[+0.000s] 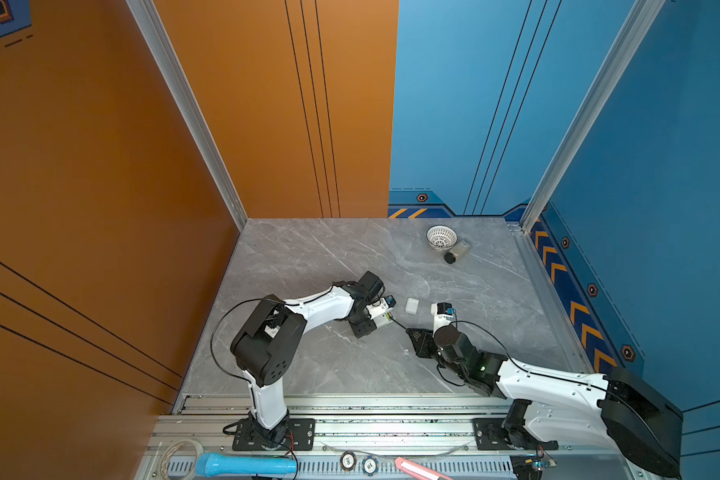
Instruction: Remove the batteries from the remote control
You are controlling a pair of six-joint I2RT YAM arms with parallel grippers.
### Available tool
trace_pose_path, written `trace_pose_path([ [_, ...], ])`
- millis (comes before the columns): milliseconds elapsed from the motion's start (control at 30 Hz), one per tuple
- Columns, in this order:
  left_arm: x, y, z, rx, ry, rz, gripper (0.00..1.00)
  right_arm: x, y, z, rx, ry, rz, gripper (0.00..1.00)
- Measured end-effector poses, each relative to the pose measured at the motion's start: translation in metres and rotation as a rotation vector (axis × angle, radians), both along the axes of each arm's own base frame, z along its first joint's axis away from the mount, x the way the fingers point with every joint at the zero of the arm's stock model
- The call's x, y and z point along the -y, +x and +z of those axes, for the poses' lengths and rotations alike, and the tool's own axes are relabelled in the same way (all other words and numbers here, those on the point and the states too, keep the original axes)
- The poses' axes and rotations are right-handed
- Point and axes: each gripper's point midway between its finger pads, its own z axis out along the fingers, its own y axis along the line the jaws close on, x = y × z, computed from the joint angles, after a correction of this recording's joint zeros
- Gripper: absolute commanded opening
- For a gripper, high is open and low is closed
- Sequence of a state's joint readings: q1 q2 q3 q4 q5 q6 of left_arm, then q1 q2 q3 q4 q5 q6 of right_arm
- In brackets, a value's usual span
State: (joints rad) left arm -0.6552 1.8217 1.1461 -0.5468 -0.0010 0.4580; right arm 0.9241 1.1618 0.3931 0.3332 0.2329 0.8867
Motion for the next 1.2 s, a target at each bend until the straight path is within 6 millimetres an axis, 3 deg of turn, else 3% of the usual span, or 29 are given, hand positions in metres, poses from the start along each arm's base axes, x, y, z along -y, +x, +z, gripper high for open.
trace_pose_path([
  [133,0.001,0.000,0.000,-0.002,-0.004,-0.006,0.00,-0.001,0.005,0.019,0.058,0.043,-0.016,0.00],
  [333,0.001,0.000,0.000,-0.002,-0.004,-0.008,0.00,0.002,0.006,0.025,0.072,0.049,-0.026,0.00],
  [533,0.002,0.001,0.000,0.000,-0.004,-0.008,0.00,0.013,0.003,0.012,-0.031,0.000,-0.048,0.00],
  [933,0.003,0.002,0.001,0.039,0.019,-0.024,0.00,0.011,-0.013,0.004,-0.158,-0.050,-0.018,0.00],
  [1200,0.005,0.004,0.002,0.064,0.021,-0.036,0.00,0.012,-0.008,-0.003,-0.183,-0.068,-0.032,0.00],
])
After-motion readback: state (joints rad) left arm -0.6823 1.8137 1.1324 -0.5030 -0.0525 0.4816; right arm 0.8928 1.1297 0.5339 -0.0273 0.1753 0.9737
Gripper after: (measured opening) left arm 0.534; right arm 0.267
